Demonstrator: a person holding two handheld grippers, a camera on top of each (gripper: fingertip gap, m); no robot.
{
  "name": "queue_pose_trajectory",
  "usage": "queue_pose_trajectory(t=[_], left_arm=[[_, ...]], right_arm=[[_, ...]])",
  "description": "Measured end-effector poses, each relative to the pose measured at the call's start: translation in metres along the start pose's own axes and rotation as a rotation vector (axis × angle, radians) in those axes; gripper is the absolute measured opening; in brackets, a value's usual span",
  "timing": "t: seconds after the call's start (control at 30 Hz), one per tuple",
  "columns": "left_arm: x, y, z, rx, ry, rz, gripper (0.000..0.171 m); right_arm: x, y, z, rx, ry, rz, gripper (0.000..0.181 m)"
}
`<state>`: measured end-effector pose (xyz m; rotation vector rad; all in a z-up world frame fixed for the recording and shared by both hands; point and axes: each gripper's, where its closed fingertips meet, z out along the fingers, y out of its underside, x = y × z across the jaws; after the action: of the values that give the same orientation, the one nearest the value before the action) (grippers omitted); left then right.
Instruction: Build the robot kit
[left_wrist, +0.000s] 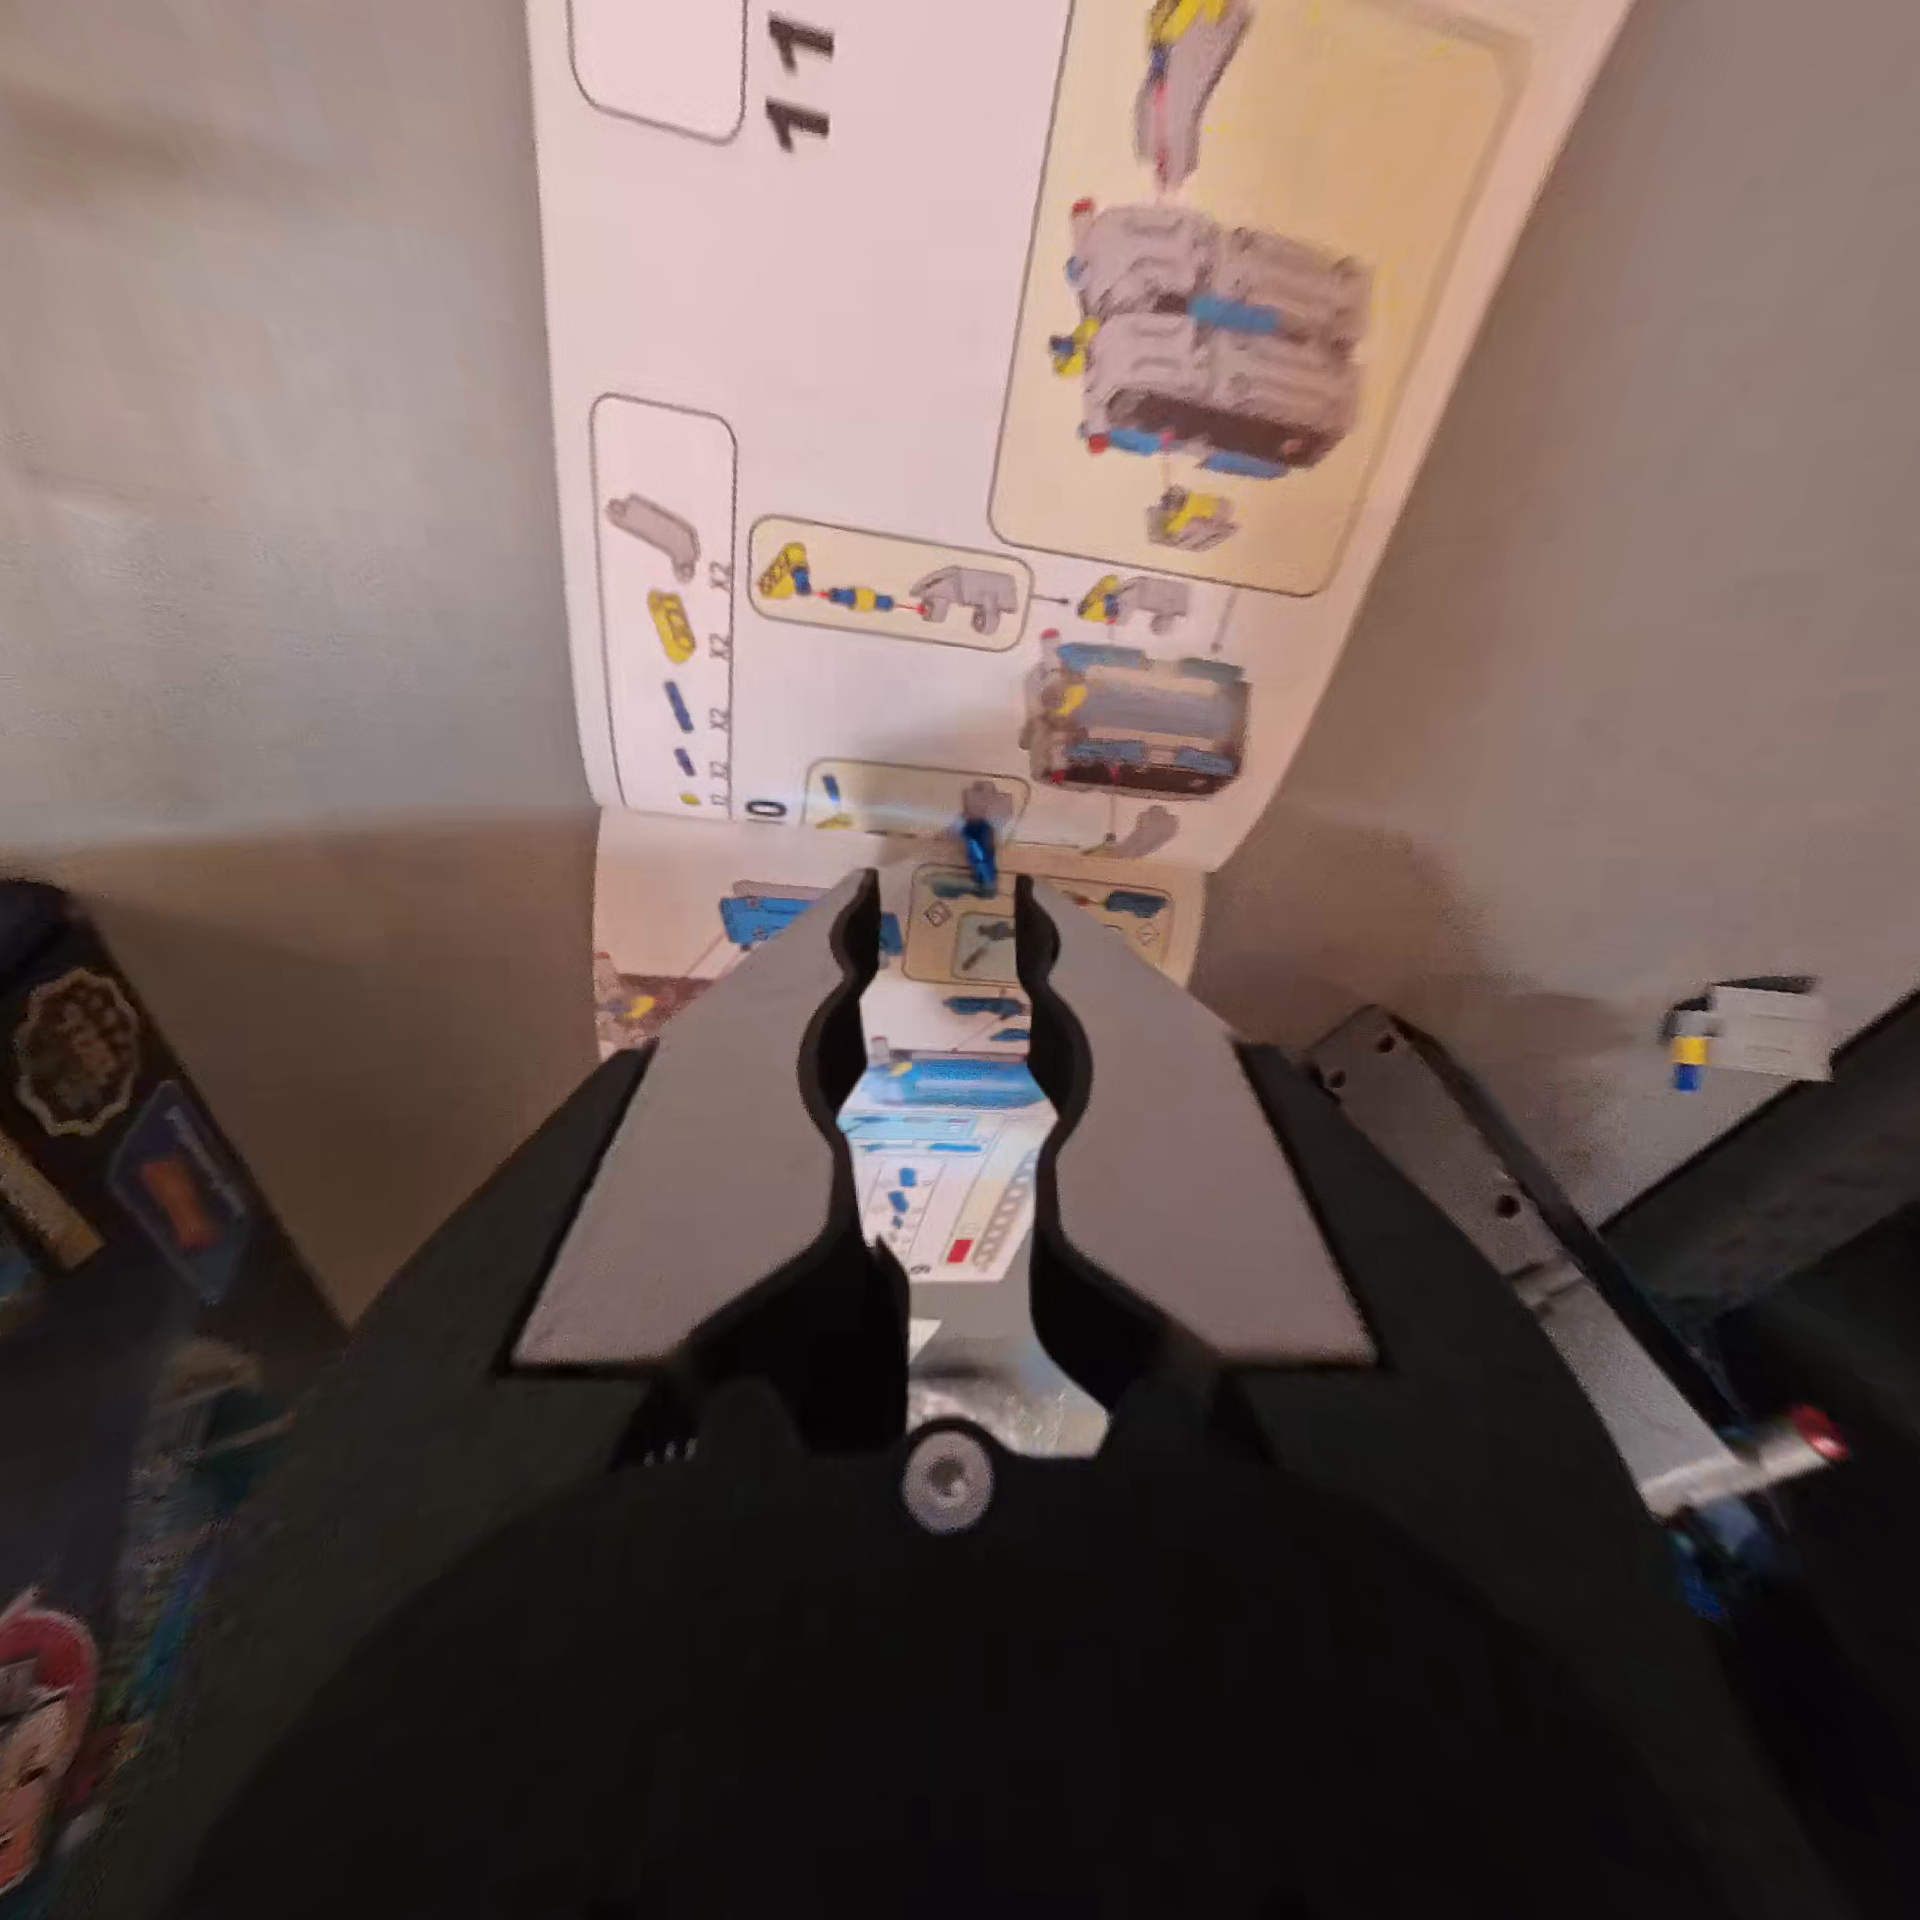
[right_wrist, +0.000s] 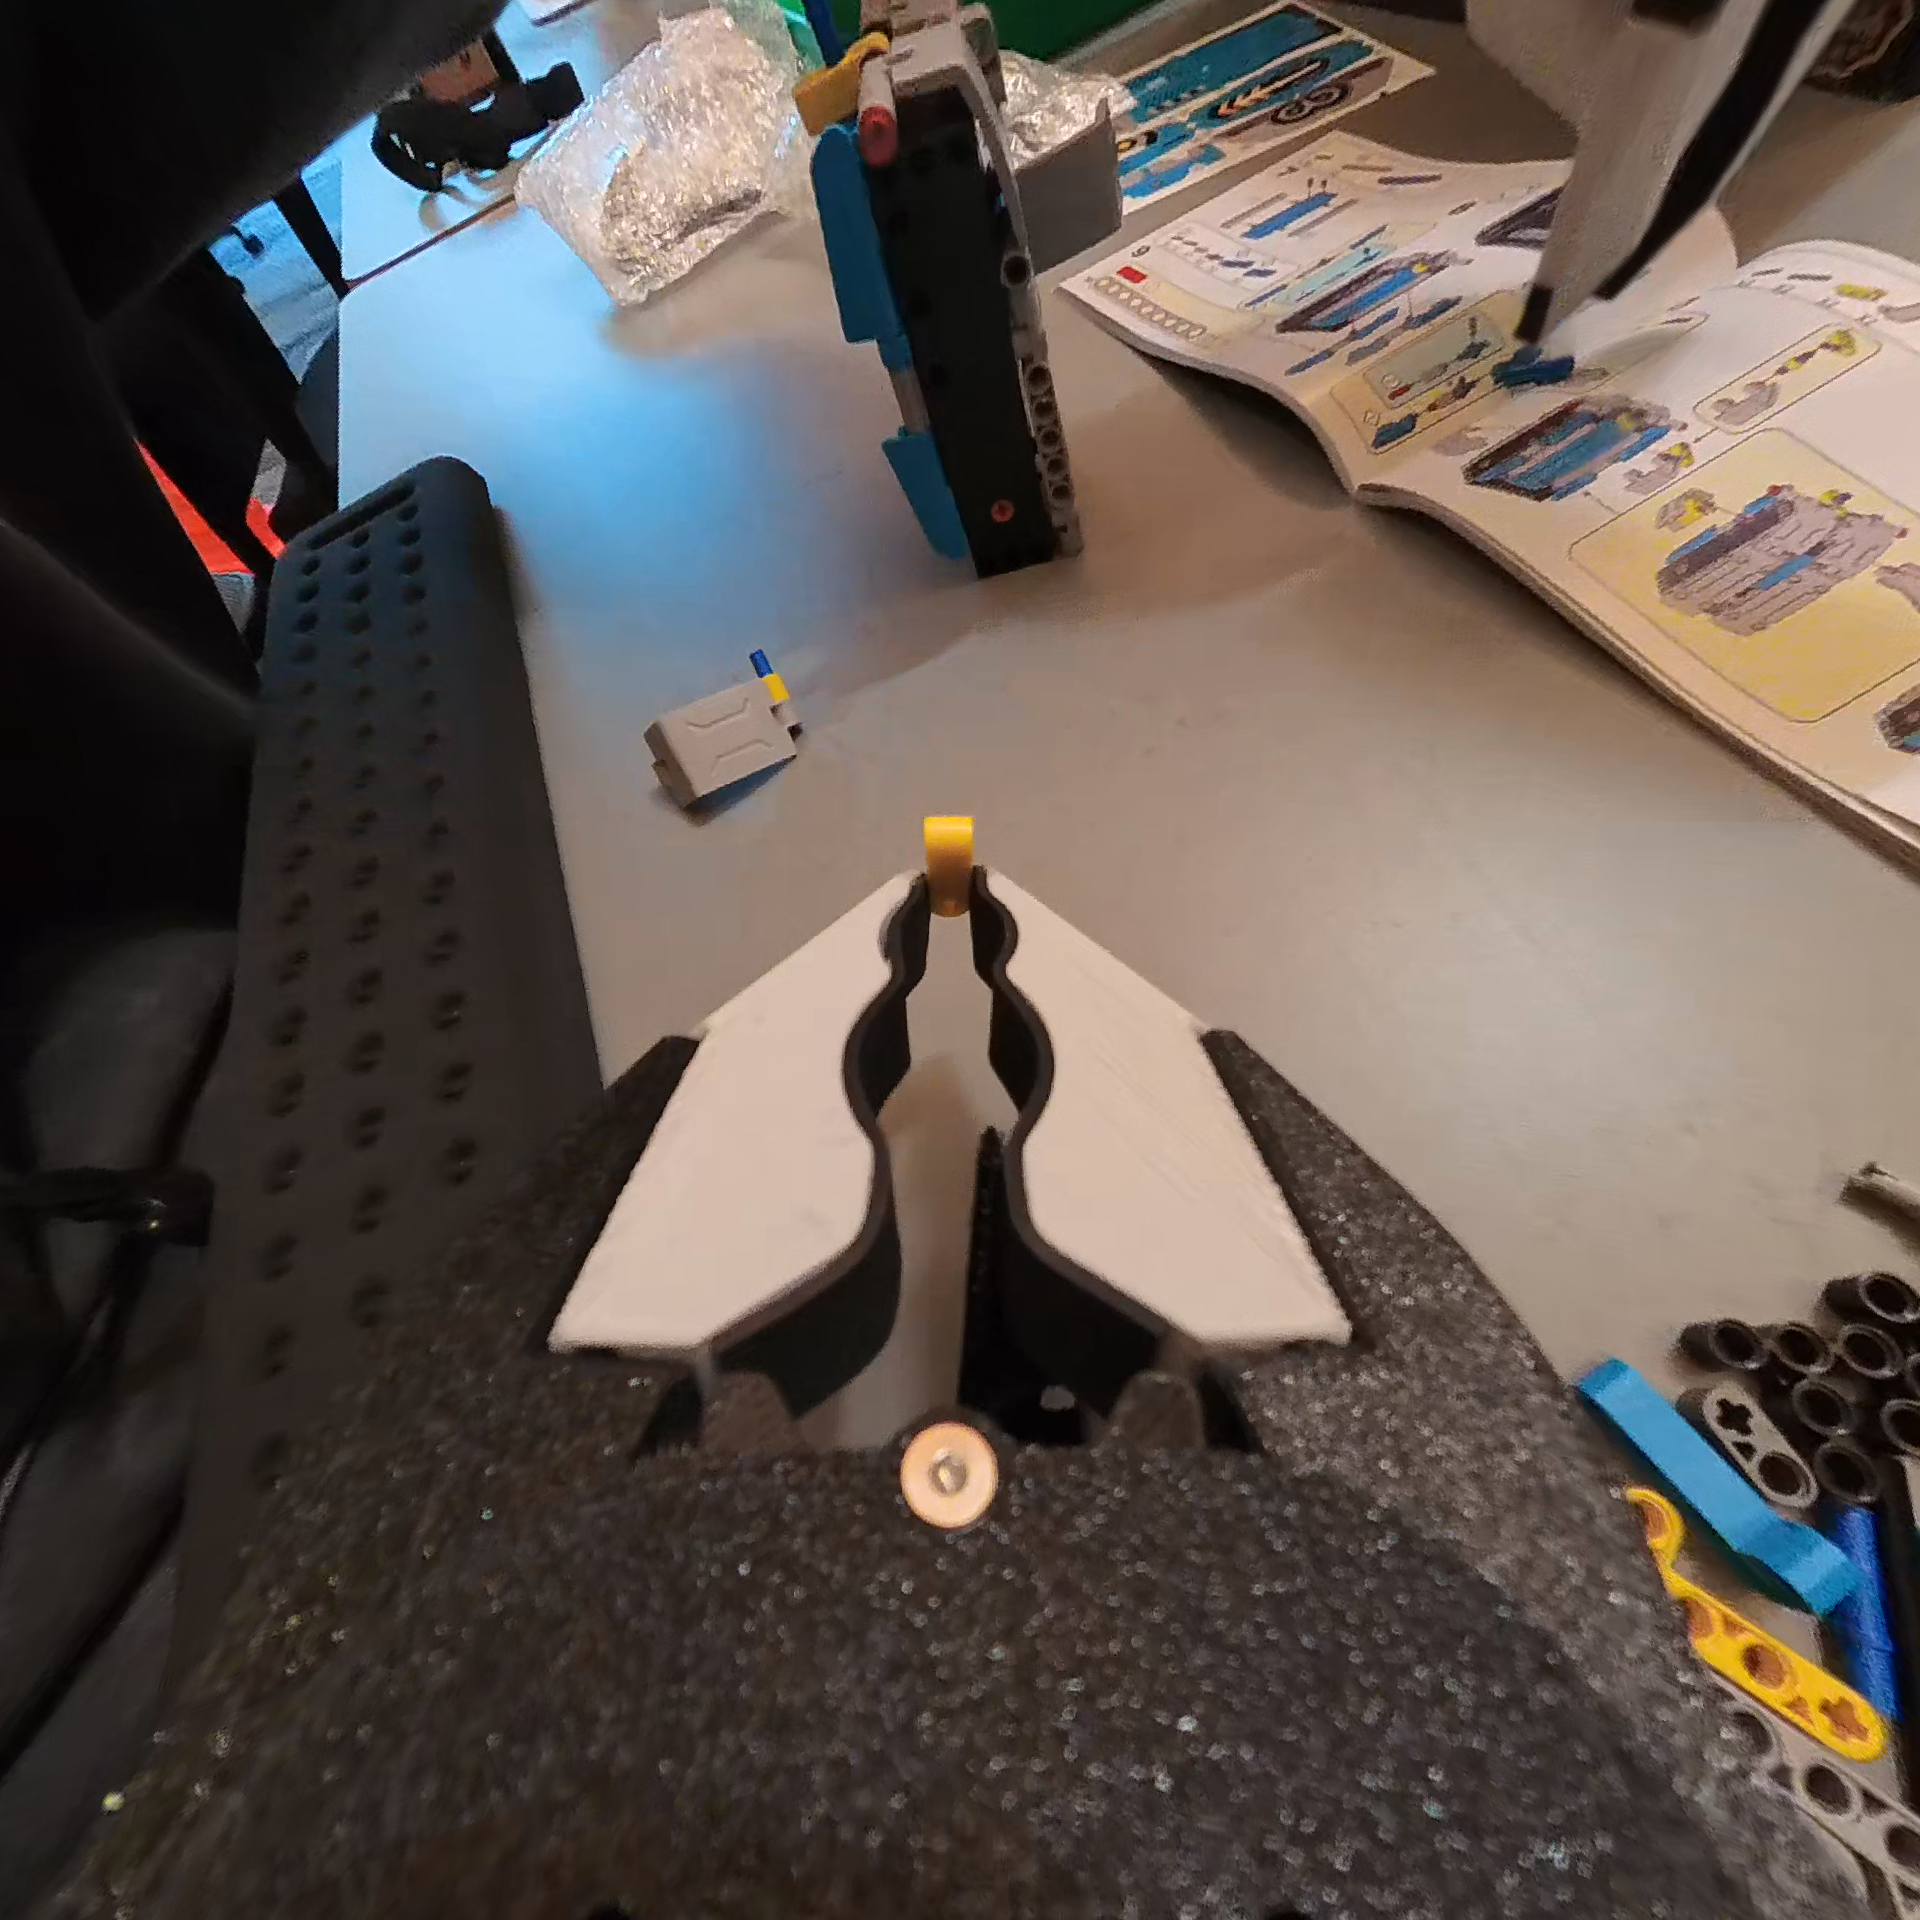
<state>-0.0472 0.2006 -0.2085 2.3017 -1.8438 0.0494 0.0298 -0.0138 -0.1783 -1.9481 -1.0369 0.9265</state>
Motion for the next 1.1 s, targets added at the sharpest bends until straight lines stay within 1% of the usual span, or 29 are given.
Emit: queue_pose_trajectory(t=[0.07, 0.23, 0.33, 0.47, 0.57, 0.77, 1.03, 1.1], left_arm=[[-0.003, 0.002, 0.008, -0.080, -0.036, 0.019, 0.025], [-0.003, -0.004, 0.010, -0.126, -0.054, 0.025, 0.024], [0.002, -0.004, 0.007, -0.157, -0.025, 0.021, 0.024], [0.004, -0.001, 0.003, -0.233, -0.029, 0.024, 0.024], [0.006, 0.003, 0.008, -0.301, -0.016, 0.008, 0.024], [0.002, 0.000, 0.011, -0.332, -0.016, 0.003, 0.018], [0.001, -0.001, 0.011, -0.396, 0.058, -0.003, 0.016], [-0.001, -0.001, 0.011, -0.406, 0.072, 0.001, 0.012]], right_arm=[[-0.003, 0.000, 0.000, -0.001, -0.011, -0.007, 0.007], [-0.009, 0.000, 0.001, -0.008, -0.034, -0.019, 0.007], [-0.013, 0.002, 0.003, -0.017, -0.047, -0.030, 0.007], [-0.017, 0.003, 0.004, -0.030, -0.059, -0.042, 0.007], [-0.018, 0.004, 0.004, -0.031, -0.064, -0.038, 0.007], [-0.021, 0.006, 0.006, -0.048, -0.080, -0.039, 0.007], [-0.026, 0.009, 0.008, -0.067, -0.103, -0.045, 0.007], [-0.026, 0.010, 0.008, -0.069, -0.105, -0.042, 0.007]])
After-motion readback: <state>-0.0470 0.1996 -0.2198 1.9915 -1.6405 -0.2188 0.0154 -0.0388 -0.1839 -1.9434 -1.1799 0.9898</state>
